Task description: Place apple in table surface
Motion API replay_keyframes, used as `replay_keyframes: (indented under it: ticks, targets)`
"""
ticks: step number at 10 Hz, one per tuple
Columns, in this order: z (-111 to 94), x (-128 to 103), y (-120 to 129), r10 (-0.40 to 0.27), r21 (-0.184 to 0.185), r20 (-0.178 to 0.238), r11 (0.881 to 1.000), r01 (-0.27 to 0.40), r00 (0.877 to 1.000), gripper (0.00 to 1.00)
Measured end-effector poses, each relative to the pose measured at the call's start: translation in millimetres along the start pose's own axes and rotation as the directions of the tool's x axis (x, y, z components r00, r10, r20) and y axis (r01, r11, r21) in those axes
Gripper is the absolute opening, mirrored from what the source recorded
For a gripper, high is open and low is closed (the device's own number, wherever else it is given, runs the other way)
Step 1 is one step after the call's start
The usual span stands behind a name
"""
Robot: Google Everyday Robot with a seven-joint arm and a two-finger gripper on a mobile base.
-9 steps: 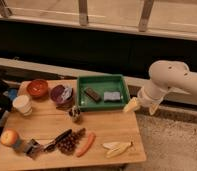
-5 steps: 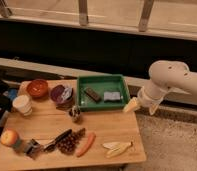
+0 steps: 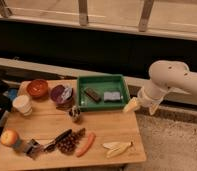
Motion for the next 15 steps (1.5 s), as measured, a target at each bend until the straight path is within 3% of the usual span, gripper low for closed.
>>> replay_keyframes:
  ticks: [11,13,15]
  targets:
    - [-4.1,-2.3,4.3,-0.024,0.007,0.013,1.000,0.024,1.000,0.80]
    - [-10.1,-14.5,30.6,-0.088,0.008,0.036,0.996,0.088,0.995,0.80]
    - [-15.0,-31.1,78.5,-0.166,0.004,0.059,0.986,0.167,0.984,0.80]
